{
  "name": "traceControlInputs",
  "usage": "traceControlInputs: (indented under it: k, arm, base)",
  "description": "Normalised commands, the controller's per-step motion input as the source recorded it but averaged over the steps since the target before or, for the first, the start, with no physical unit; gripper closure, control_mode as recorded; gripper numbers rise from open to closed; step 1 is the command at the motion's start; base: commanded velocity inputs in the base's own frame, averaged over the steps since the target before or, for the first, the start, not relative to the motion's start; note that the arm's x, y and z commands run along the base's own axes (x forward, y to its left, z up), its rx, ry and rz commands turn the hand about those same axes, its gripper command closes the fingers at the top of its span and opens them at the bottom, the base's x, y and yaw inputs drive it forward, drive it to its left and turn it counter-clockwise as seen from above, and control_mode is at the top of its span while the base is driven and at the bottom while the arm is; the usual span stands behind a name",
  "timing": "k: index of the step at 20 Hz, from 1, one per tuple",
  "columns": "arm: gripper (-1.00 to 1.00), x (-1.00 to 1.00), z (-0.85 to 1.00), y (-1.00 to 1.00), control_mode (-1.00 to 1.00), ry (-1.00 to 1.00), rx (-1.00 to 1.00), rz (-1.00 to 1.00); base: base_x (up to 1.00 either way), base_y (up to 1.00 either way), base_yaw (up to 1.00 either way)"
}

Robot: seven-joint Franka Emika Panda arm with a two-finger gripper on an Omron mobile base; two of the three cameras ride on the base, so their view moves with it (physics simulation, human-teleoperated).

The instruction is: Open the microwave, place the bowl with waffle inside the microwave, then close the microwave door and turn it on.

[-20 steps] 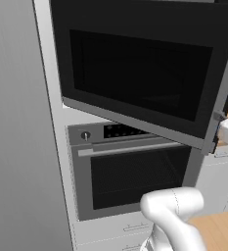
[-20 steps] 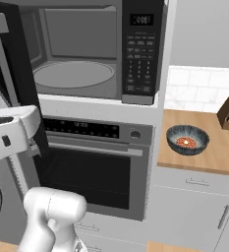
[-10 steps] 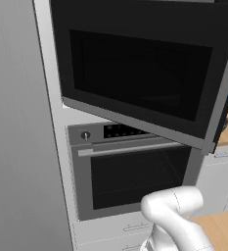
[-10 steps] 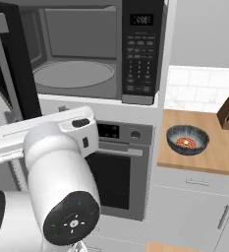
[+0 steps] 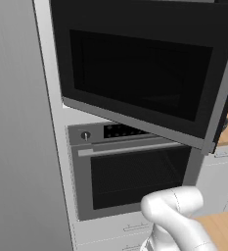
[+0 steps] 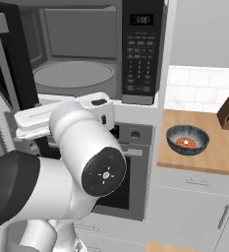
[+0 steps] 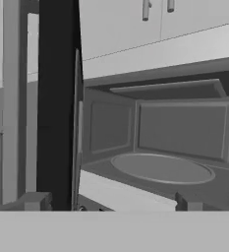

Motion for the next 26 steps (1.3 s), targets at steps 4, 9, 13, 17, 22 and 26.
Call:
traceControlInputs:
  k: [4, 9, 13, 17, 22, 26]
  arm:
    - [-1.0, 0.26, -0.06, 0.0, -1.0, 0.0, 0.0, 0.06]
    - [-1.0, 0.13, -0.18, 0.12, -1.0, 0.0, 0.0, 0.11]
    - [-1.0, 0.31, -0.14, 0.1, -1.0, 0.0, 0.0, 0.09]
    - [-1.0, 0.37, -0.04, 0.04, -1.0, 0.0, 0.0, 0.04]
    - [-1.0, 0.06, -0.09, 0.17, -1.0, 0.0, -0.01, 0.04]
    - [-1.0, -0.21, -0.07, 0.47, -1.0, 0.0, -0.03, 0.05]
  base:
    - [0.0, 0.0, 0.0]
    - [0.0, 0.0, 0.0]
    - [0.0, 0.0, 0.0]
    - [0.0, 0.0, 0.0]
    - [0.0, 0.0, 0.0]
    - [0.0, 0.0, 0.0]
